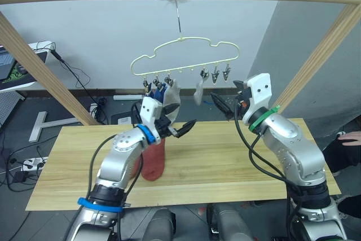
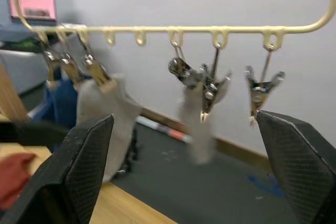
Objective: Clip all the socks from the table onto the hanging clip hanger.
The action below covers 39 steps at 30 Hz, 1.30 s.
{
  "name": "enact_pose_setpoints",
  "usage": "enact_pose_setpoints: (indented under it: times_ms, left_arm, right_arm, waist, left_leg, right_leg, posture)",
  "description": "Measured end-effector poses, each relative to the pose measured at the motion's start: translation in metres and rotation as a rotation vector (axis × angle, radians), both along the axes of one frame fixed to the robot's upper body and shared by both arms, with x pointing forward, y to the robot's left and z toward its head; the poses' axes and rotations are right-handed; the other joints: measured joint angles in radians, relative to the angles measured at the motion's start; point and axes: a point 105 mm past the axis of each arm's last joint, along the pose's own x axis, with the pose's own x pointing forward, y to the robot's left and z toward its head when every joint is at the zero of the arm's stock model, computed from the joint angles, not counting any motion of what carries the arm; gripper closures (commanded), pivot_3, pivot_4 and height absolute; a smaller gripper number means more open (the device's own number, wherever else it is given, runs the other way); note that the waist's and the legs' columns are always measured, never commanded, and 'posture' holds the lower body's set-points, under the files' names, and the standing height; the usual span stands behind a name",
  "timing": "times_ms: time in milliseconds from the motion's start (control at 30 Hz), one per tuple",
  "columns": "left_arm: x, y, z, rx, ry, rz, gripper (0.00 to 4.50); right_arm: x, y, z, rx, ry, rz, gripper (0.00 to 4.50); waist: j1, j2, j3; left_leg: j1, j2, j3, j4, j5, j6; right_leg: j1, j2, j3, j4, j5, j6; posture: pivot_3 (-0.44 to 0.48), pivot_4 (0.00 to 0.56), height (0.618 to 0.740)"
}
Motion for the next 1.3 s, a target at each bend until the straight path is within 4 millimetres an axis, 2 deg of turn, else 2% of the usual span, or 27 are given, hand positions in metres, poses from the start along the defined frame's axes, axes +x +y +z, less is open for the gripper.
enact_pose_setpoints:
  times_ms: [100, 233, 333, 400, 833, 1033, 1300]
  left_arm:
    - [-0.006, 0.007, 0.018, 0.020, -0.055, -0.020, 0.00]
    - [-0.009, 0.020, 0.032, 0.034, -0.088, 0.005, 0.00]
    - [-0.011, 0.023, 0.037, 0.039, -0.094, 0.006, 0.00]
    - [-0.013, 0.023, 0.038, 0.041, -0.094, 0.005, 0.00]
    - [-0.015, 0.020, 0.043, 0.027, -0.111, 0.010, 0.00]
    - [-0.016, 0.019, 0.050, 0.023, -0.124, 0.005, 0.00]
    - [-0.018, 0.017, 0.055, 0.022, -0.142, -0.005, 0.00]
  right_arm:
    - [0.000, 0.006, 0.004, 0.019, -0.036, -0.008, 1.28]
    - [0.004, 0.008, 0.001, 0.011, -0.050, -0.039, 1.28]
    - [0.009, 0.009, -0.005, 0.011, -0.034, -0.056, 1.78]
    - [0.012, 0.009, -0.005, 0.008, -0.040, -0.072, 2.47]
    - [0.040, 0.018, -0.013, 0.047, -0.012, -0.144, 2.47]
    - [0.053, 0.012, -0.020, 0.059, 0.011, -0.203, 2.47]
    - [0.064, 0.016, -0.013, 0.077, -0.004, -0.205, 2.47]
  waist:
    - [0.004, 0.000, 0.000]
    - [0.007, 0.000, 0.000]
    - [0.009, 0.000, 0.000]
    - [0.010, 0.000, 0.000]
    - [0.010, 0.000, 0.000]
    - [0.013, 0.000, 0.000]
    - [0.013, 0.000, 0.000]
  left_leg:
    - [0.000, 0.000, -0.001, 0.000, 0.000, 0.000]
    - [0.000, 0.000, -0.001, 0.000, 0.000, 0.000]
    - [0.000, -0.001, -0.001, 0.000, 0.000, 0.000]
    - [0.000, -0.001, -0.001, 0.000, 0.000, 0.000]
    - [0.000, 0.000, -0.001, 0.000, 0.000, 0.000]
    - [0.000, -0.001, -0.001, 0.000, 0.000, -0.001]
    - [0.001, 0.000, -0.001, 0.000, 0.000, -0.001]
  right_leg:
    - [0.000, 0.000, 0.000, 0.000, 0.000, 0.000]
    - [0.000, 0.000, 0.000, 0.000, 0.000, 0.000]
    - [0.000, 0.000, 0.000, 0.000, 0.000, 0.000]
    - [0.000, 0.000, 0.000, 0.000, 0.000, 0.000]
    - [0.000, -0.001, 0.001, 0.001, 0.003, -0.005]
    - [0.000, -0.001, 0.001, 0.001, 0.003, -0.005]
    - [0.000, -0.001, 0.001, 0.002, 0.003, -0.005]
  posture:
    - [-0.002, 0.187, 0.740]
    - [0.019, 0.183, 0.740]
    - [0.019, 0.183, 0.740]
    - [0.027, 0.183, 0.740]
    - [0.052, 0.169, 0.740]
    - [0.059, 0.169, 0.740]
    - [0.064, 0.171, 0.740]
